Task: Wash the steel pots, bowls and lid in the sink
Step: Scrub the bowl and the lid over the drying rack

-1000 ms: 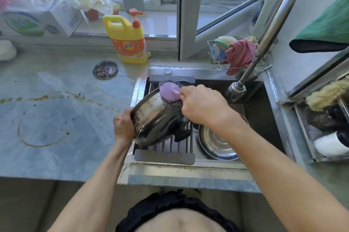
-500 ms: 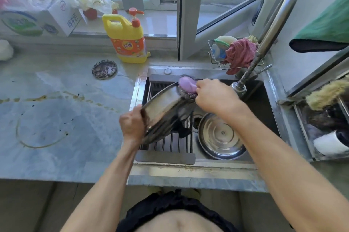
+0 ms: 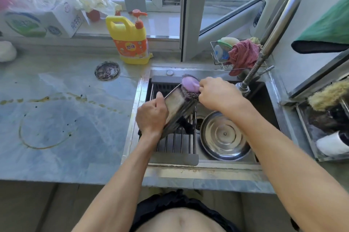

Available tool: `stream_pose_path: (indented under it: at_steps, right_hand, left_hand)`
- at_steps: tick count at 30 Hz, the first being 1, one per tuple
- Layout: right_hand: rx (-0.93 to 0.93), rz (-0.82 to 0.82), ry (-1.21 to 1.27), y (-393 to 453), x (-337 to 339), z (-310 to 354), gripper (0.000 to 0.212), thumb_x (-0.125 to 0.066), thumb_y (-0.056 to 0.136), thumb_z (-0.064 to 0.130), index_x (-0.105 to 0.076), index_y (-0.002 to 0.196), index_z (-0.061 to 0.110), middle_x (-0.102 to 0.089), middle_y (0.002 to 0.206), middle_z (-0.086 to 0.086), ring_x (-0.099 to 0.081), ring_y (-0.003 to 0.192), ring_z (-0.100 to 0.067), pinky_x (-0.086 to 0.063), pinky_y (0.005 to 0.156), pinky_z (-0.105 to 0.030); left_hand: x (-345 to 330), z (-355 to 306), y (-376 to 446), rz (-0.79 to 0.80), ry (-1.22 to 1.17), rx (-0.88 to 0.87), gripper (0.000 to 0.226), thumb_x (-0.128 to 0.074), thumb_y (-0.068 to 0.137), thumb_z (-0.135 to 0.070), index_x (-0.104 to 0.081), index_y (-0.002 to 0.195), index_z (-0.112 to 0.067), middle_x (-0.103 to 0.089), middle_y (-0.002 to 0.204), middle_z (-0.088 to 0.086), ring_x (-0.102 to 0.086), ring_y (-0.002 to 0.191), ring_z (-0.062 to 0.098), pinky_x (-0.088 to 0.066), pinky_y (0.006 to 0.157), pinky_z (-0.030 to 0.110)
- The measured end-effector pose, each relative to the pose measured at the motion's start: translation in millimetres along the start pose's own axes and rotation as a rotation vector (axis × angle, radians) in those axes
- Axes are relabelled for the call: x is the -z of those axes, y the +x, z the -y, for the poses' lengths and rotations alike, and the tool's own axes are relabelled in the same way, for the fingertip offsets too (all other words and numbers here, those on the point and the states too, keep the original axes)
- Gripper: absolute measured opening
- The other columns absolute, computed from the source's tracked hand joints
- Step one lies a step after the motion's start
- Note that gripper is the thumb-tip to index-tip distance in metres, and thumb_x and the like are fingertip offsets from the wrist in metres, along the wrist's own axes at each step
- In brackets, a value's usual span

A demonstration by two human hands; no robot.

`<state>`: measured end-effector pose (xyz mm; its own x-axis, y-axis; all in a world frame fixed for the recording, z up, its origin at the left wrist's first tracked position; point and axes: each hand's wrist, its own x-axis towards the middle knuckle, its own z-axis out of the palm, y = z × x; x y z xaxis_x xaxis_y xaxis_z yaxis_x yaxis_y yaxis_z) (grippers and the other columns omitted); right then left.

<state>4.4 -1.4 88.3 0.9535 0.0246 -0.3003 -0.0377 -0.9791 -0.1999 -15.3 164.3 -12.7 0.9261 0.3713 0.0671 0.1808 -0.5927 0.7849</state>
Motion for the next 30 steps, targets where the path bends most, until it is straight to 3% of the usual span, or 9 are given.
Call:
stream_pose_path:
  at_steps: [3, 5, 8, 11, 14, 20, 23, 26, 30]
  right_hand:
    - [-0.042, -0.002, 0.016, -6, 0, -8, 0.015, -0.047, 0.090, 0.019, -0.055, 0.103, 0.017, -0.060, 0.098, -0.007, -0.057, 0.088, -0.033, -0.042, 0.073, -0.037]
    - [0.095, -0.022, 0.014, -17, -8, 12, 0.019, -0.045, 0.094, 0.020, -0.055, 0.110, 0.019, -0.052, 0.091, -0.003, -0.054, 0.082, -0.030, -0.040, 0.072, -0.035]
    - [0.132, -0.065, 0.000, -11, -7, 22, 0.024, -0.044, 0.095, 0.021, -0.055, 0.117, 0.018, -0.054, 0.092, -0.006, -0.053, 0.080, -0.029, -0.039, 0.072, -0.036]
    - [0.033, -0.068, -0.048, -5, -3, 18, 0.029, -0.044, 0.094, 0.019, -0.055, 0.120, 0.015, -0.061, 0.104, -0.012, -0.060, 0.092, -0.033, -0.042, 0.075, -0.039]
    - [0.181, -0.048, -0.053, -26, -15, 41, 0.027, -0.043, 0.093, 0.020, -0.055, 0.118, 0.017, -0.053, 0.094, -0.006, -0.055, 0.083, -0.029, -0.043, 0.073, -0.038]
    - [-0.007, -0.033, -0.085, -1, -6, 0, 0.020, -0.043, 0.094, 0.023, -0.057, 0.107, 0.016, -0.063, 0.109, -0.013, -0.061, 0.098, -0.035, -0.041, 0.075, -0.038]
    - [0.020, -0.032, -0.019, -4, -12, -5, 0.023, -0.039, 0.100, 0.027, -0.058, 0.110, 0.017, -0.061, 0.107, -0.014, -0.057, 0.089, -0.035, -0.039, 0.073, -0.037]
    - [0.104, -0.057, 0.042, -15, -18, 14, 0.022, -0.038, 0.101, 0.025, -0.057, 0.109, 0.018, -0.052, 0.089, -0.008, -0.051, 0.078, -0.032, -0.036, 0.069, -0.036]
    - [0.241, -0.030, -0.010, -26, -20, 38, 0.017, -0.042, 0.099, 0.024, -0.056, 0.108, 0.020, -0.048, 0.086, -0.004, -0.049, 0.076, -0.029, -0.036, 0.068, -0.035]
  left_hand:
    - [10, 37, 2, 0.022, -0.302, 0.166, 0.065, -0.052, 0.096, -0.029, -0.031, 0.035, -0.021, -0.025, 0.032, -0.010, -0.028, 0.034, 0.008, -0.023, 0.045, 0.030]
    - [18, 44, 8, -0.010, -0.411, 0.245, 0.052, -0.055, 0.096, -0.020, -0.029, 0.051, -0.025, -0.022, 0.037, -0.012, -0.022, 0.038, 0.006, -0.021, 0.049, 0.034]
    - [24, 45, 16, 0.041, -0.418, 0.275, 0.034, -0.045, 0.084, -0.033, -0.027, 0.057, -0.022, -0.024, 0.042, -0.012, -0.022, 0.043, 0.007, -0.020, 0.047, 0.033]
    - [30, 31, 19, 0.101, -0.167, 0.213, 0.046, -0.035, 0.086, -0.042, -0.034, 0.051, -0.013, -0.040, 0.049, 0.001, -0.037, 0.051, 0.019, -0.027, 0.050, 0.034]
    - [25, -8, 18, 0.042, -0.022, 0.114, 0.058, -0.038, 0.106, -0.037, -0.048, 0.057, -0.008, -0.053, 0.060, 0.008, -0.047, 0.062, 0.028, -0.032, 0.056, 0.034]
    - [7, 23, -18, 0.097, -0.177, -0.064, 0.074, -0.035, 0.102, -0.064, -0.032, 0.041, -0.024, -0.034, 0.035, -0.007, -0.035, 0.036, 0.010, -0.020, 0.041, 0.022]
    - [13, 51, -29, 0.137, -0.272, -0.062, 0.069, -0.036, 0.093, -0.078, -0.036, 0.047, -0.026, -0.035, 0.042, -0.009, -0.036, 0.041, 0.008, -0.021, 0.043, 0.021]
    - [25, 51, -26, 0.231, -0.212, -0.168, 0.047, -0.060, 0.099, -0.051, -0.044, 0.063, -0.026, -0.040, 0.051, -0.011, -0.040, 0.049, 0.007, -0.028, 0.048, 0.021]
    - [38, 28, -1, 0.237, -0.123, -0.192, 0.031, -0.056, 0.103, -0.009, -0.055, 0.073, -0.019, -0.050, 0.058, -0.011, -0.050, 0.055, 0.000, -0.035, 0.053, 0.016]
